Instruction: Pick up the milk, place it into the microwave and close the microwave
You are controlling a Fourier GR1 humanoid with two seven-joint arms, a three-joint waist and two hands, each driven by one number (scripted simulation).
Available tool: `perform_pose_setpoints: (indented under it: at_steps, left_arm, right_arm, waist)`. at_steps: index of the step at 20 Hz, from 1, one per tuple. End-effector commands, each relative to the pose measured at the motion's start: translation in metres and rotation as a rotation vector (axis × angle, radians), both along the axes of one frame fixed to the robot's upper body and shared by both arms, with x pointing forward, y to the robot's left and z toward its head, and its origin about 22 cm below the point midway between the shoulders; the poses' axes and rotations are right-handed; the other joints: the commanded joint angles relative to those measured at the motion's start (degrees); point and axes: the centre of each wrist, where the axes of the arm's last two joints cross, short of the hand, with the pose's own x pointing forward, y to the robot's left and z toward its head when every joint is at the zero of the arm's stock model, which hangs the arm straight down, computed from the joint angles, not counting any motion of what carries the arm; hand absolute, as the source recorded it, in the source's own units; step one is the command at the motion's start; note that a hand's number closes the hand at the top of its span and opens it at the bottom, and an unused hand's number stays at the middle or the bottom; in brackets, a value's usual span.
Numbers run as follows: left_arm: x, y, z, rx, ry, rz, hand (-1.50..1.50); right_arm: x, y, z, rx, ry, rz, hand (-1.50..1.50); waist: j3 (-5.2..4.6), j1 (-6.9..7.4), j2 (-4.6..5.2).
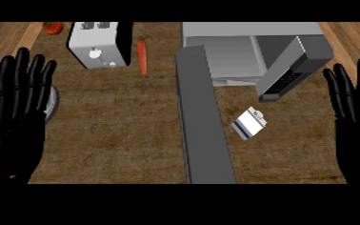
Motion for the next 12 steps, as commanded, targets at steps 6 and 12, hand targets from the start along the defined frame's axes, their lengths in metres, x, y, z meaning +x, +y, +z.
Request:
perform_pose_setpoints:
  at_steps: [6, 12]
  left_arm:
    - [0.006, 0.007, -0.022, 0.074, 0.032, 0.010, -1.50]
    - [-0.010, -0.036, -0.063, -0.112, 0.216, -0.038, -1.50]
  right_arm:
    - [-0.026, -0.014, -0.022, 0.003, 0.059, 0.068, -1.50]
    - [-0.047, -0.023, -0.055, 0.069, 0.216, 0.159, -1.50]
  waist:
    - [1.81, 2.35, 0.15]
    - [1.83, 2.23, 0.10]
